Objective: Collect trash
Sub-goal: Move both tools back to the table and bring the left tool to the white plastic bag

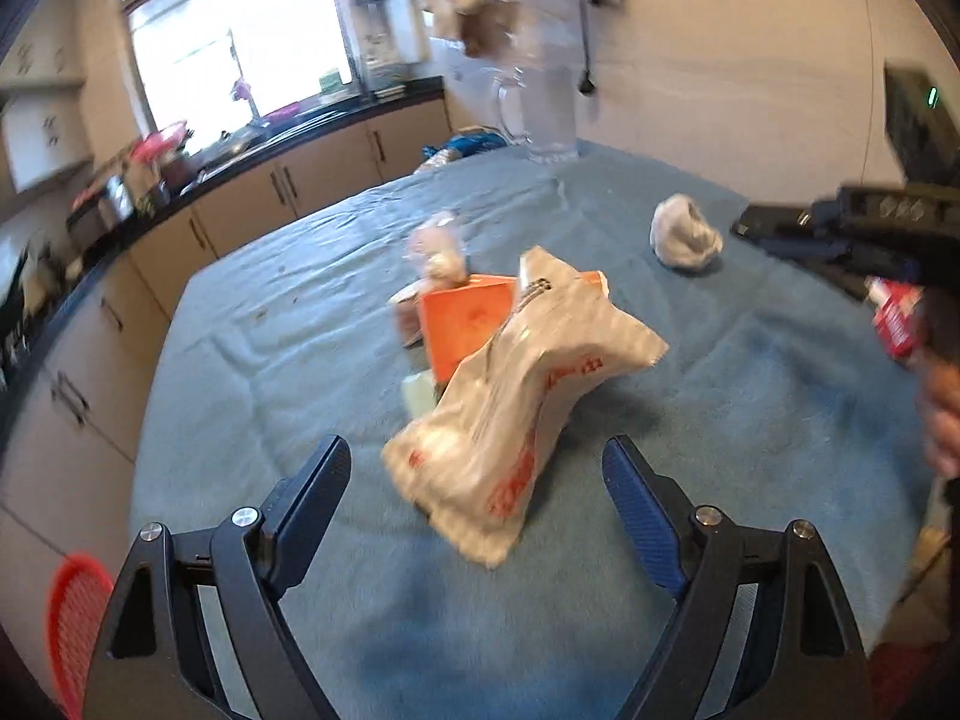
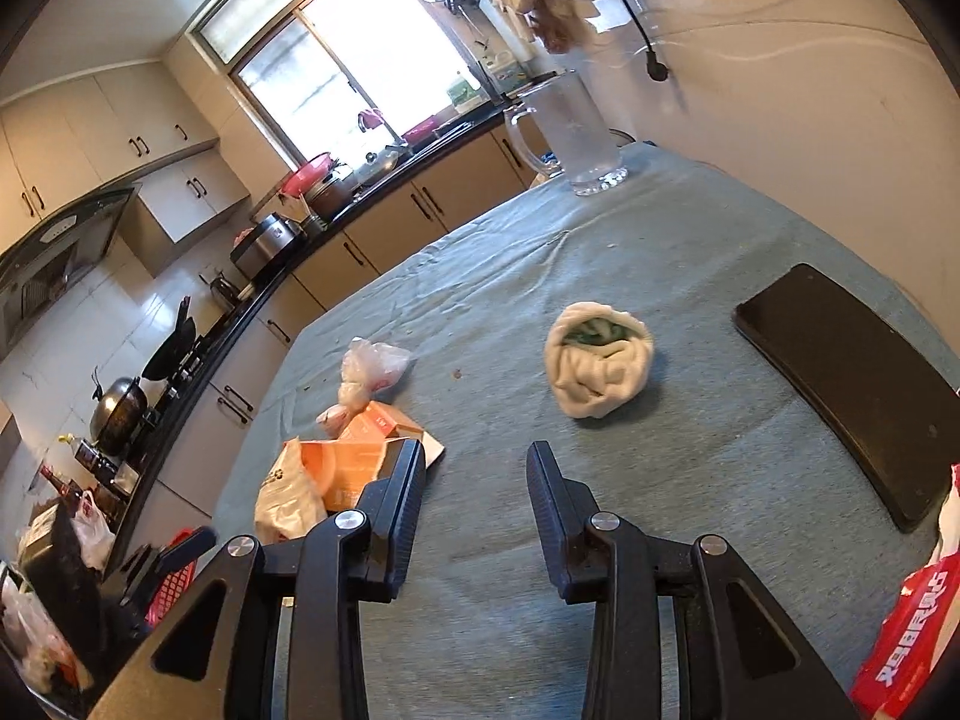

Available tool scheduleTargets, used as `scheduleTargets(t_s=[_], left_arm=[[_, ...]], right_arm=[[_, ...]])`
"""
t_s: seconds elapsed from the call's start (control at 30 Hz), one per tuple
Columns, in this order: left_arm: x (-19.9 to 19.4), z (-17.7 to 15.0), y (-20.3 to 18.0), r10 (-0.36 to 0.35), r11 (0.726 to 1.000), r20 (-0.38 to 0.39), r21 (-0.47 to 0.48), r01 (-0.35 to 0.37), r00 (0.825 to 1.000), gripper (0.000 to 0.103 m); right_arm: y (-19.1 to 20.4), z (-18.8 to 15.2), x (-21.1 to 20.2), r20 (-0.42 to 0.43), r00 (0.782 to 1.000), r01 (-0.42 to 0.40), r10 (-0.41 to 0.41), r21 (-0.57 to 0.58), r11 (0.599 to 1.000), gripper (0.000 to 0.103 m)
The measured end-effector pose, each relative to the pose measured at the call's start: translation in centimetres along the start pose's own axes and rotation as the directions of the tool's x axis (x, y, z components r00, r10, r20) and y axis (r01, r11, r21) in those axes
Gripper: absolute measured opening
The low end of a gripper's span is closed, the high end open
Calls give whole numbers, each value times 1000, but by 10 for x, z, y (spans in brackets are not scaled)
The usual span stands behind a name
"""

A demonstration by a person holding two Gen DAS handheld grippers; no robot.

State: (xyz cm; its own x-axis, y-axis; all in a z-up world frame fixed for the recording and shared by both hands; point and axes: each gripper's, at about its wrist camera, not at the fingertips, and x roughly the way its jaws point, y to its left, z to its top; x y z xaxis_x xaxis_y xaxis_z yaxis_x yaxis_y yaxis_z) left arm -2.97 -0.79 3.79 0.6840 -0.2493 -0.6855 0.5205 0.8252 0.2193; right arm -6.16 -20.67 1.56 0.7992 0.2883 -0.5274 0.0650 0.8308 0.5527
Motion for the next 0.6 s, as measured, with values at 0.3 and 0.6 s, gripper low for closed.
scheduleTargets(t_s=[0.3, 0.6], left_arm=[[42, 18, -12, 36, 997, -44, 64, -33, 998, 85], [25, 4, 0, -18, 998, -36, -67, 15, 999, 56]], right_arm=[[-23, 7, -11, 20, 999, 26, -26, 26, 999, 43], [-33, 27, 13, -22, 996, 87, -86, 59, 994, 45]])
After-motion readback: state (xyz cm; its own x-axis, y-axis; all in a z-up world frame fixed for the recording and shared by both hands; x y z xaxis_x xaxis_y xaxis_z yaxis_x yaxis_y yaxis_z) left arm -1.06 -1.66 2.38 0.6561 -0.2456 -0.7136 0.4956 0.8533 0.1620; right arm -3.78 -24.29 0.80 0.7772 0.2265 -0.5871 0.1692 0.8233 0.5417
